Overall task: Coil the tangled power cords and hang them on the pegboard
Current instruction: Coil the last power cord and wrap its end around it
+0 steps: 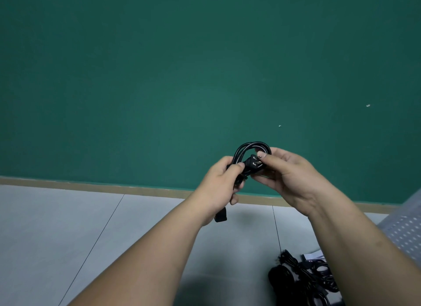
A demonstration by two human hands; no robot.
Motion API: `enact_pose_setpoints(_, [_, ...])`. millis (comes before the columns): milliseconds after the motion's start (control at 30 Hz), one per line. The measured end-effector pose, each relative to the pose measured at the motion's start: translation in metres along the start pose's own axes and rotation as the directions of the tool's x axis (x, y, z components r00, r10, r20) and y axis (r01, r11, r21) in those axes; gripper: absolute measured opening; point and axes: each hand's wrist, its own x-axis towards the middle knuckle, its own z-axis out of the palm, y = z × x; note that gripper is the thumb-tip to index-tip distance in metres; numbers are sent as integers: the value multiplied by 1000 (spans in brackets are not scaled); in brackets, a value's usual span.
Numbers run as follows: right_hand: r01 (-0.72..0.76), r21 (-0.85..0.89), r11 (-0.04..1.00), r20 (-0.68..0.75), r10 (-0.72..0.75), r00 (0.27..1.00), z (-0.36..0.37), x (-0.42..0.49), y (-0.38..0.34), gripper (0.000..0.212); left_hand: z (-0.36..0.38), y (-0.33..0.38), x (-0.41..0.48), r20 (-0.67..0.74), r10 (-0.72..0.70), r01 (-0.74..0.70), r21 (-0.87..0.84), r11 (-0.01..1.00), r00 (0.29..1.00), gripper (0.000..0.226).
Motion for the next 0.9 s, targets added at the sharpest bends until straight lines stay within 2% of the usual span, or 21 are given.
enact_pose_setpoints(67, [79,-36,996,-67,-81,994,5,0,4,32,0,0,1,-24,2,-2,-13,1000,1000,18])
enact_pose_setpoints(100, [178,-118,977,-143,-194,971,9,-2,6,35,0,-1,3,-53,9,-9,3,1000,999,18])
enact_pose_setpoints(167, [373,-383,845,-227,-477,849,14,-3,10,27,-2,-2,6,-121,50,-42,70,997,991,20])
enact_pose_setpoints(200, [426,-491,760,-190,-571,799,16,-4,12,21,-3,-2,7,-145,78,-63,105,992,986,21])
enact_pose_setpoints(233, [457,-561,690,-122,-614,780,18,-5,13,17,-4,-2,7,-160,99,-79,129,989,982,21])
enact_pose_setpoints(300, [447,-716,536,11,-632,775,19,-6,16,22,-5,-2,7,-167,129,-99,177,979,978,21])
enact_pose_setpoints(367, [402,-834,377,76,-644,761,19,-5,19,28,-7,-2,7,-154,143,-106,227,968,978,22])
enact_pose_setpoints(567, [420,-843,337,80,-693,717,31,-15,20,19,-7,-6,12,-160,119,-102,109,989,980,22])
enact_pose_setpoints(700, [353,-901,251,86,-696,713,43,-23,24,27,-3,-3,14,-200,69,-61,43,997,977,26])
enact_pose_setpoints(800, [317,-939,133,151,-667,729,52,-25,33,25,-7,-3,16,-250,-51,6,-178,984,967,28])
enact_pose_setpoints(900, [277,-951,135,126,-649,750,59,-22,45,21,-10,-3,14,-302,-168,63,-328,942,938,28])
